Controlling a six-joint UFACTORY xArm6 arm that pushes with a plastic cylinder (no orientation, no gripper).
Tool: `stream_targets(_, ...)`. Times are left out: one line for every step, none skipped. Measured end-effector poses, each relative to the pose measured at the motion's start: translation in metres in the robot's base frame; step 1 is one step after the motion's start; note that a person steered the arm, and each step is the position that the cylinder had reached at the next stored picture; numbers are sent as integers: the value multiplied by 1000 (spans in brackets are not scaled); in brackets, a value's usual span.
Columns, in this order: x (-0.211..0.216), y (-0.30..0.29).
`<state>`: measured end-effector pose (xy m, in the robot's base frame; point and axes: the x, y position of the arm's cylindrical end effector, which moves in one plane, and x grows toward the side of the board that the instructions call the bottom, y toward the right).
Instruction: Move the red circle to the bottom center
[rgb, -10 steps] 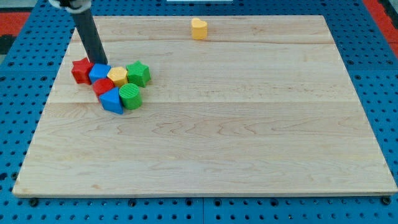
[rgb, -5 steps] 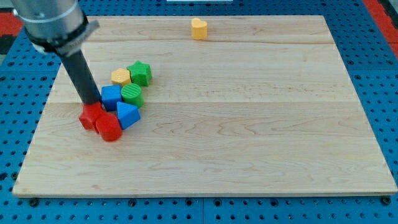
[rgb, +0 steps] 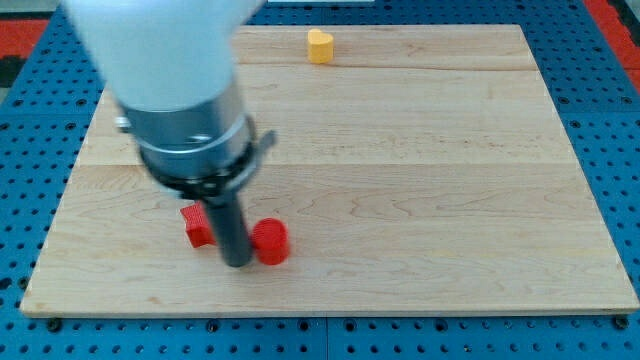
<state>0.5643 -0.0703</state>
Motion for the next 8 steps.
stream_targets(-4, -23)
stream_targets(-31, 9)
stream_targets(-24, 72)
stream_targets(-6, 70)
stream_targets(-50, 42)
stream_targets(-56, 132)
stream_targets(4, 228)
stream_targets(54, 209)
